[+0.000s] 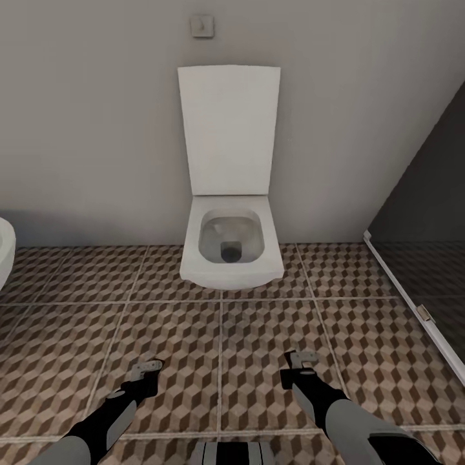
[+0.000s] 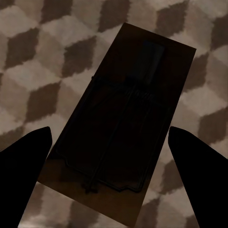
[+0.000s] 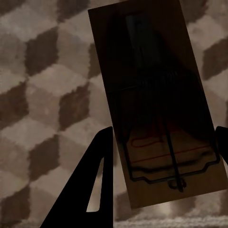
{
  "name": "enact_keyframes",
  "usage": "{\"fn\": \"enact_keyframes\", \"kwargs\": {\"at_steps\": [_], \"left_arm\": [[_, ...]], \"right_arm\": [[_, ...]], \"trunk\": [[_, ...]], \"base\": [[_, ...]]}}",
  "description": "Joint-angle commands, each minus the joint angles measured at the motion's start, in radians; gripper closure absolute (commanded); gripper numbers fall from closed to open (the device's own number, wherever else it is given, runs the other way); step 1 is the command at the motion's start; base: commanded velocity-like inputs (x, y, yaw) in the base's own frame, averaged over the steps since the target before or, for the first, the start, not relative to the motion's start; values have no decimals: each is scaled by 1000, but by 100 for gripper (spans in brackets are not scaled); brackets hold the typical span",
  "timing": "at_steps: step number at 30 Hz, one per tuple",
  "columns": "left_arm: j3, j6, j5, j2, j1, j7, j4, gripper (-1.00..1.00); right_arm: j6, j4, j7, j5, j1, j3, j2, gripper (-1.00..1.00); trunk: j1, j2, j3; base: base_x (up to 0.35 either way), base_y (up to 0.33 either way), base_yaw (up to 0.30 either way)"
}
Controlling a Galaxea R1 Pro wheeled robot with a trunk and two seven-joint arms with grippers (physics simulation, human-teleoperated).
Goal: Take the four mousetraps from the cabinet in the bathroom and place them on the bathroom floor. Make sure all four end up on the same floor surface, and ensure that at least two of them are either under or directly next to the same bathroom sink.
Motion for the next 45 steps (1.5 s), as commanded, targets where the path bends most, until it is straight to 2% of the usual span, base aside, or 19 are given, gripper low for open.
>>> {"fn": "enact_keyframes", "kwargs": {"at_steps": [1,11,28,33,37,45], "left_arm": [[-8,4,8,1,0,9,-3,100],[-14,-1,8,0,0,11,-5,100],[-16,-10,6,4,-3,11,-51,100],[-16,-9,5,7,-47,10,-39,100],[-15,-12,-21,4,-86,2,9,100],[-15,-16,-82,1,-100,0,45,100]], "right_arm": [[1,2,-2,8,0,-3,1,100],[-71,27,-2,8,0,-3,1,100],[-76,27,-2,7,-1,-6,0,100],[-76,19,-2,6,-1,-6,-1,100],[-79,16,-3,5,-1,-6,-1,100],[-108,13,-3,4,-2,-7,0,100]], "trunk": [[0,0,-1],[0,0,-1],[0,0,-1],[0,0,-1],[0,0,-1],[0,0,-1]], "base": [[0,0,0],[0,0,0],[0,0,0],[0,0,0],[0,0,0],[0,0,0]]}}
